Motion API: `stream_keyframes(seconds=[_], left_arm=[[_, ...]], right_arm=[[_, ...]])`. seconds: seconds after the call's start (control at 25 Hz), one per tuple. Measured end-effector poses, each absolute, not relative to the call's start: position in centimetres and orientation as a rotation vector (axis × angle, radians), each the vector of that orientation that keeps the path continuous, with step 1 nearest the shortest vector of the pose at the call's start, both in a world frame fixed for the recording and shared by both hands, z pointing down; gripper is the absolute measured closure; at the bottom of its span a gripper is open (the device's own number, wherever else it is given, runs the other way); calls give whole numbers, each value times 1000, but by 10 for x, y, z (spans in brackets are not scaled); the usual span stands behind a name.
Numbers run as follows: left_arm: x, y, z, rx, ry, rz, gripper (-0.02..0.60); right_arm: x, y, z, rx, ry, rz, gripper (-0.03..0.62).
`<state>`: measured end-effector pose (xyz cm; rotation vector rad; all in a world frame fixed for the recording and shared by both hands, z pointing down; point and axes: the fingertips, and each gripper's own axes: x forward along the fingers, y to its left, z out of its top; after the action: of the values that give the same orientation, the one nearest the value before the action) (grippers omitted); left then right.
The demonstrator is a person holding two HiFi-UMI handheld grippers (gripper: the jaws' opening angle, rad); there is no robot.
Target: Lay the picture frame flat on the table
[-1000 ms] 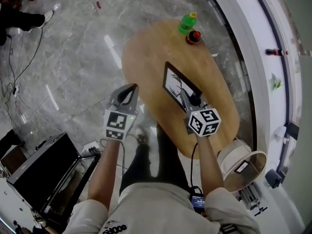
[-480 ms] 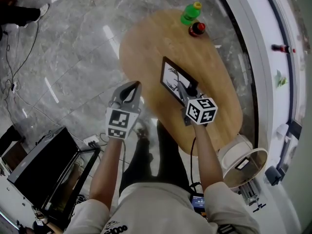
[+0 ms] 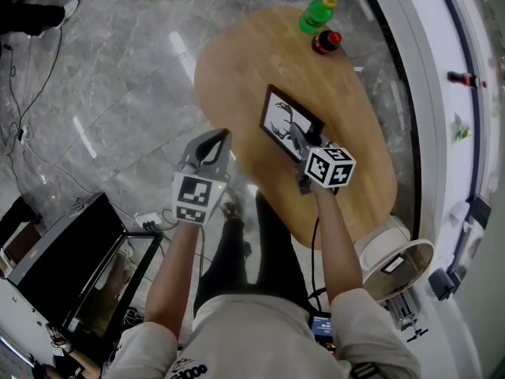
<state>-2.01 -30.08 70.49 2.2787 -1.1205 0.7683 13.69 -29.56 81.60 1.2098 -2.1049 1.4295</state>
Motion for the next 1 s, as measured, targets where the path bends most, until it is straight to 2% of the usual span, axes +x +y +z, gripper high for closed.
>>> stream_keyframes(seconds=[1.0], left_arm=[[-9, -291, 713, 2267, -1086, 768, 571]], right_arm=[[169, -287, 861, 1295, -1932, 1750, 543]])
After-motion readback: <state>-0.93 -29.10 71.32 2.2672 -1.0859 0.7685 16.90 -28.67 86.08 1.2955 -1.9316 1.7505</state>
